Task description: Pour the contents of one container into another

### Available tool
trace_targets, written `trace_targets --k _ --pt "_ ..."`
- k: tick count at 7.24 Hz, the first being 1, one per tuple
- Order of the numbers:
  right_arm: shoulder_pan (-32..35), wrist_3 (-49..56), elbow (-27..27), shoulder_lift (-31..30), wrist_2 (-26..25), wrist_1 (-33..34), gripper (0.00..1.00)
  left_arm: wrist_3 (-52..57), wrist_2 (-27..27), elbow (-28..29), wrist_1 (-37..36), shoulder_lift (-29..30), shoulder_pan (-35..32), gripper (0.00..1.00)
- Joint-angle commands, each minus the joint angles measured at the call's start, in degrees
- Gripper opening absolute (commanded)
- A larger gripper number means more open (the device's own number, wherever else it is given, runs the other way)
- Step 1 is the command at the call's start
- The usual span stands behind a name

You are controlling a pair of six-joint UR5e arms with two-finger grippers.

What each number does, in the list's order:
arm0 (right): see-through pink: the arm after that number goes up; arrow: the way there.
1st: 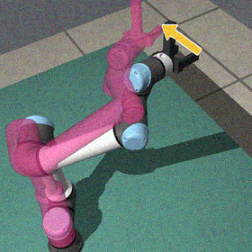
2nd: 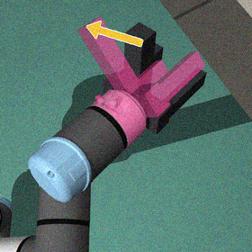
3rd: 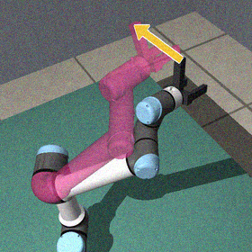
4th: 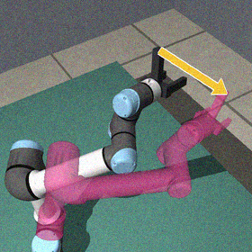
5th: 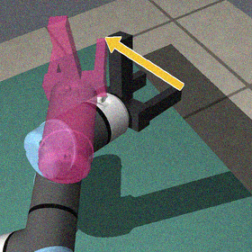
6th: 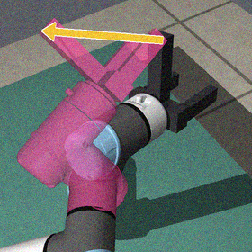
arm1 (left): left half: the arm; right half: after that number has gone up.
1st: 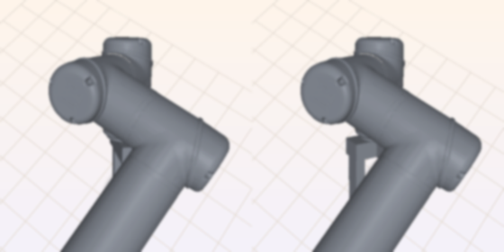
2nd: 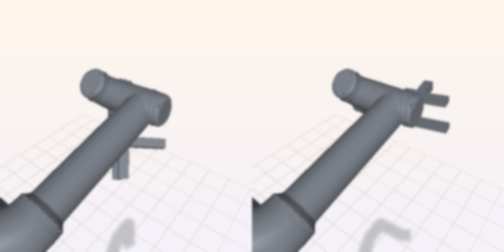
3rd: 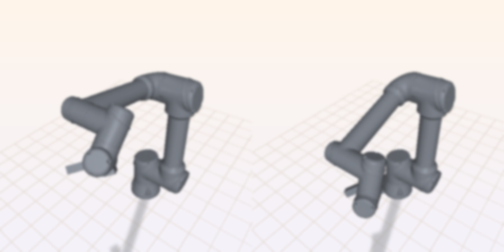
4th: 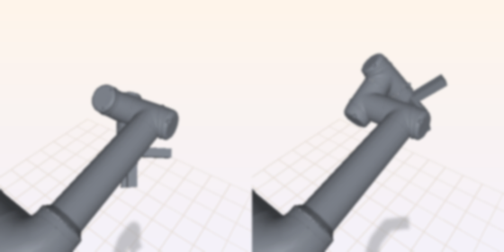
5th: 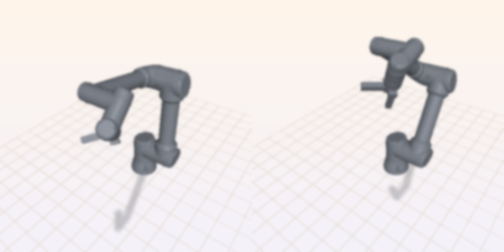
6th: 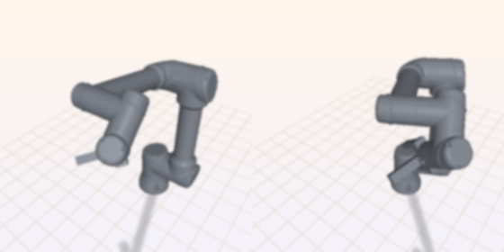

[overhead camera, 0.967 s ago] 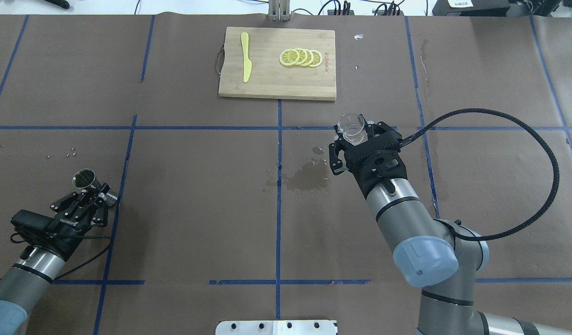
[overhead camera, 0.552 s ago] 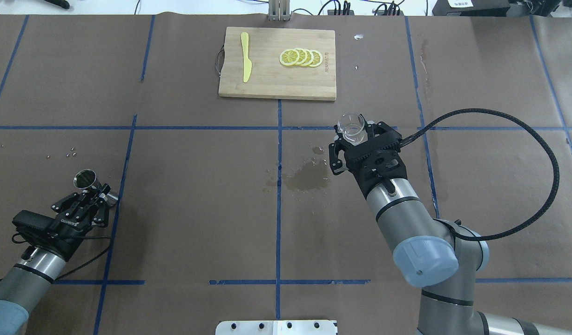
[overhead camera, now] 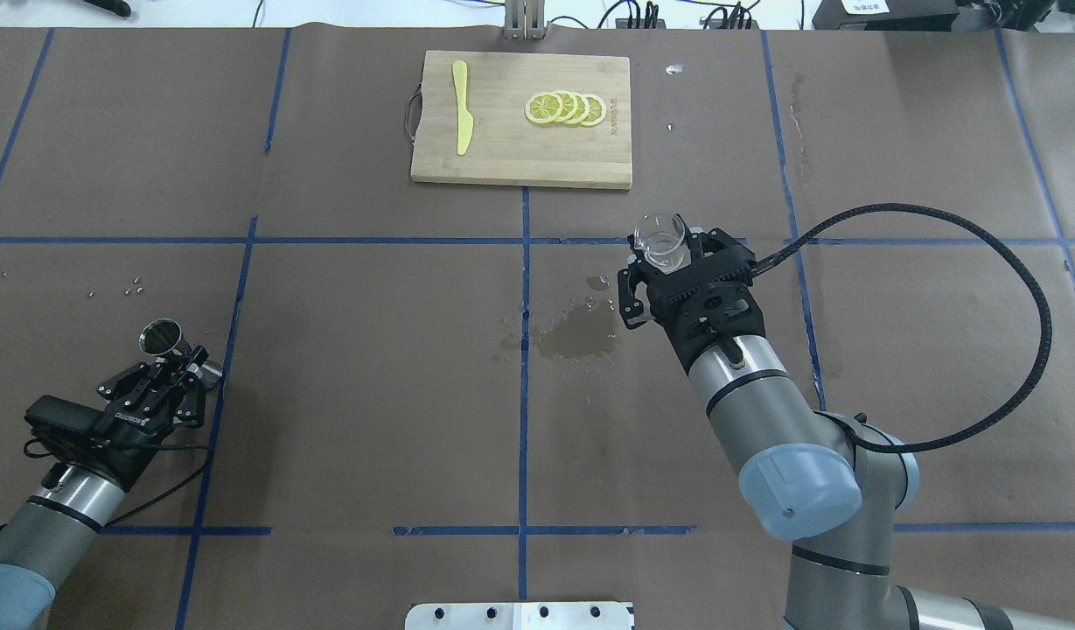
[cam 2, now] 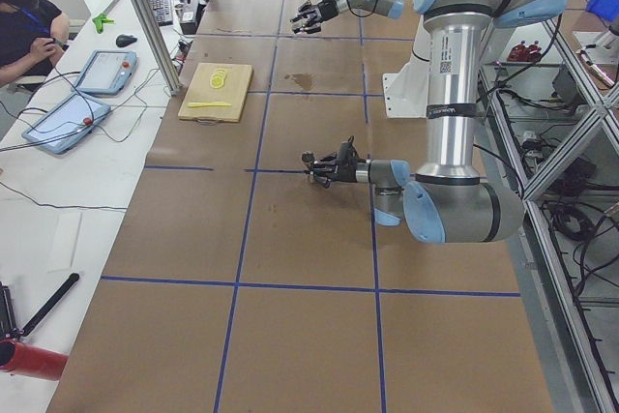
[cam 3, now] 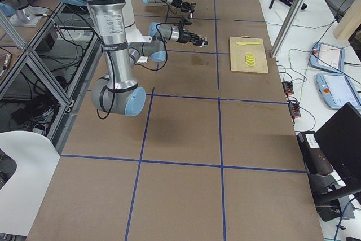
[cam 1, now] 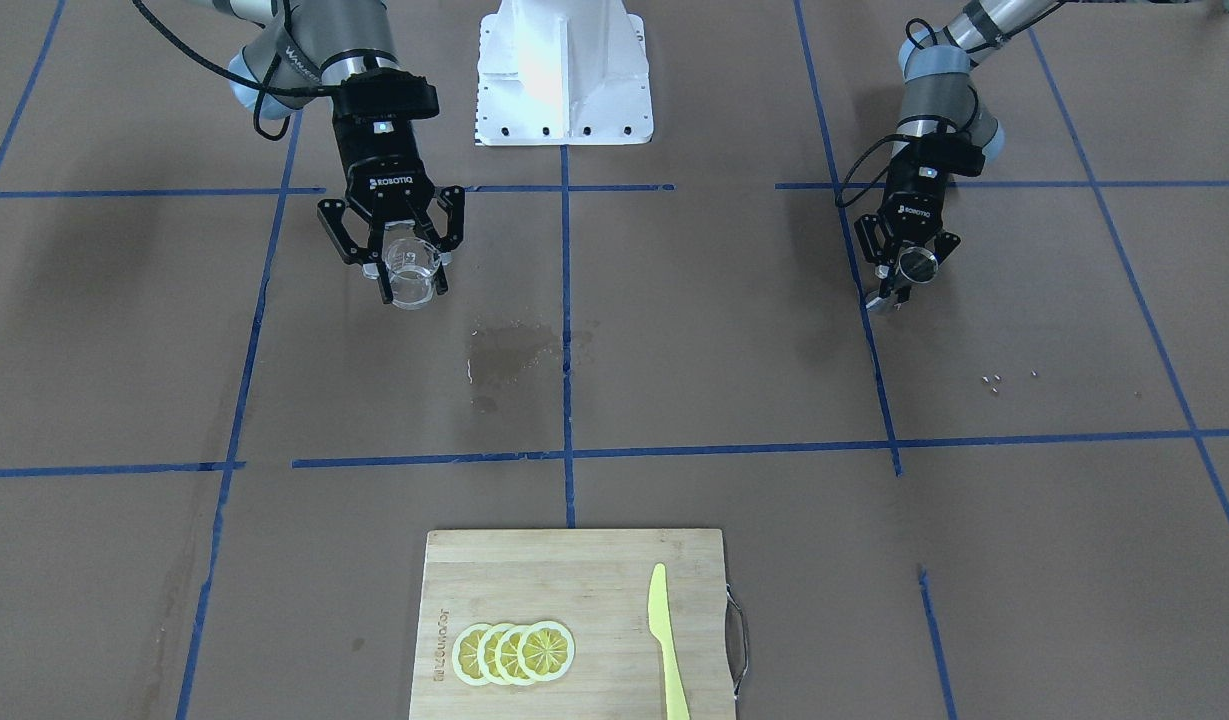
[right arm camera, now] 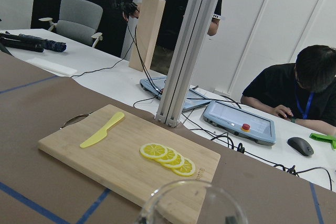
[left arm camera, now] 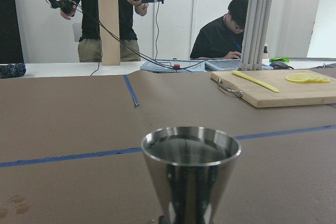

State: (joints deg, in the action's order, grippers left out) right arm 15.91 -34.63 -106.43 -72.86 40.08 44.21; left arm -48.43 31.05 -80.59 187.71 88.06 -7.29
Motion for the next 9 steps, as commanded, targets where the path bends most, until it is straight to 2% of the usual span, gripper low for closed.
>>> trace_targets --k 1,2,4,5,6,9 --pt "0.0 0.0 -0.2 0.0 0.0 0.0 0.00 0.0 0.0 -0.2 0.1 0.0 -0.1 0.54" --pt "0.0 0.0 -0.2 0.0 0.0 0.0 0.00 0.0 0.0 -0.3 0.1 0.0 -0.1 0.56" --pt "0.0 0.0 -0.2 0.0 0.0 0.0 0.00 0.0 0.0 -0.4 0.2 -0.1 -0.1 0.72" --pt "0.0 0.0 -0.2 0.1 0.0 0.0 0.00 -0.2 0.0 -0.9 0.6 0.0 -0.1 0.99" --pt "0.0 0.0 -0.3 0.1 0.0 0.0 0.00 -0.2 -0.1 -1.1 1.0 -0.1 -0.2 1.00" --pt "0.0 0.0 -0.4 0.1 0.0 0.0 0.00 0.1 -0.5 -6.6 1.3 -1.8 -0.5 1.00"
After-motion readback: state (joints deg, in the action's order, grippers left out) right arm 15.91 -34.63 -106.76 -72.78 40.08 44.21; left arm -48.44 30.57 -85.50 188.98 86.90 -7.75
